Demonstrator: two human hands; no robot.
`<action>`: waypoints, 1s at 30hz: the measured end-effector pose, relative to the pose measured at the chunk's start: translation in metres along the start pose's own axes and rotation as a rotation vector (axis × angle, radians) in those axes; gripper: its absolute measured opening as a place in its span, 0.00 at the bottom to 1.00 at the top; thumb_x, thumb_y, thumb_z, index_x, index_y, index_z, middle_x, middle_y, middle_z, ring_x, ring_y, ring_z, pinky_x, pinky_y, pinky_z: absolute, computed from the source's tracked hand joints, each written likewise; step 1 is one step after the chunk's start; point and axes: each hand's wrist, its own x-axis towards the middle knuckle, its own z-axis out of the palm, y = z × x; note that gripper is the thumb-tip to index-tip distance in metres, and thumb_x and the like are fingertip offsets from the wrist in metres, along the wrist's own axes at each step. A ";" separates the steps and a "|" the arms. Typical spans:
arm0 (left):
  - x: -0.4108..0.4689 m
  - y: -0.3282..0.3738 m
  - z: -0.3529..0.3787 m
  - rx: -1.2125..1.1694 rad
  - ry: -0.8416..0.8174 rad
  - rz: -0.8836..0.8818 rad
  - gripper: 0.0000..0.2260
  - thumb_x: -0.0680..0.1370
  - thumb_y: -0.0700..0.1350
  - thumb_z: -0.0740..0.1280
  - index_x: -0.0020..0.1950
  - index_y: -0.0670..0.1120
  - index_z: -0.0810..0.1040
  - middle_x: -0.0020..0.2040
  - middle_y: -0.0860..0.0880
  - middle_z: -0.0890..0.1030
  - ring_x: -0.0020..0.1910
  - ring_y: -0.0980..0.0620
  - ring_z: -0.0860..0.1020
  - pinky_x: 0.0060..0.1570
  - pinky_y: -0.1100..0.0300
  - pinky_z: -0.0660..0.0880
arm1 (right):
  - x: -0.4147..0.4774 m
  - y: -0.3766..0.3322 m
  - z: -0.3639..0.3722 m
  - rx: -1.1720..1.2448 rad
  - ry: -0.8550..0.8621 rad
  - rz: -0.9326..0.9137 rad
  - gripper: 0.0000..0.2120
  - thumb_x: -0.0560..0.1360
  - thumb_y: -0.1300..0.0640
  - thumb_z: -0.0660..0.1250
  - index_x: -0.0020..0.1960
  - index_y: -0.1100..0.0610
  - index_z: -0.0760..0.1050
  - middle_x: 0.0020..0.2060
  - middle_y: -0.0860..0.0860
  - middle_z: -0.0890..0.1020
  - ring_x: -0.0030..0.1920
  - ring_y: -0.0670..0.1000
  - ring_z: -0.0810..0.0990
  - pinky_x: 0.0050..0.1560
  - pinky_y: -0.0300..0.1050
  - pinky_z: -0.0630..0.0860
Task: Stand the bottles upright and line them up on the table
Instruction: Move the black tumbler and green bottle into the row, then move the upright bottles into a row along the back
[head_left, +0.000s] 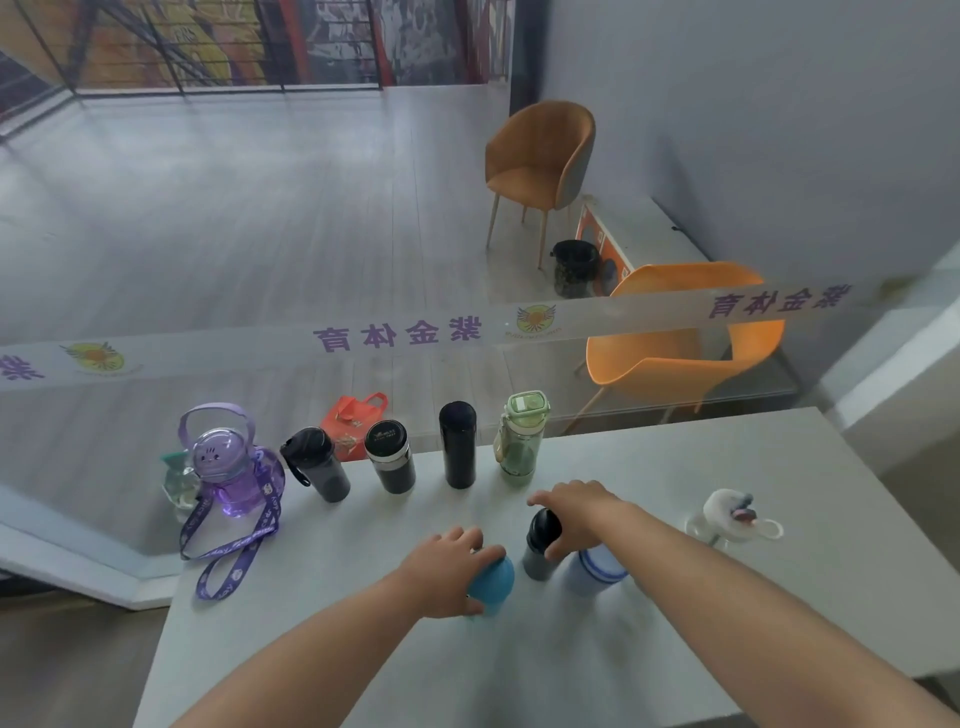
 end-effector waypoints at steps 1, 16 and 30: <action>0.000 0.000 0.000 -0.006 0.003 -0.012 0.34 0.70 0.62 0.72 0.70 0.60 0.59 0.62 0.48 0.70 0.56 0.44 0.72 0.50 0.50 0.72 | 0.002 -0.001 0.002 -0.023 -0.011 0.004 0.43 0.66 0.34 0.73 0.76 0.41 0.60 0.68 0.52 0.74 0.68 0.58 0.72 0.64 0.54 0.68; 0.065 0.018 -0.017 -0.101 0.053 -0.160 0.32 0.71 0.60 0.70 0.71 0.56 0.60 0.64 0.48 0.70 0.59 0.45 0.70 0.58 0.50 0.71 | 0.025 0.064 -0.019 -0.085 0.043 -0.031 0.34 0.69 0.37 0.69 0.70 0.47 0.67 0.61 0.54 0.77 0.61 0.59 0.75 0.60 0.53 0.69; 0.209 0.070 -0.051 -0.162 0.105 -0.187 0.32 0.75 0.53 0.70 0.75 0.51 0.58 0.70 0.46 0.66 0.65 0.42 0.66 0.64 0.46 0.71 | 0.032 0.207 -0.022 0.071 0.099 0.028 0.36 0.68 0.40 0.70 0.73 0.47 0.64 0.62 0.54 0.77 0.64 0.58 0.75 0.64 0.52 0.66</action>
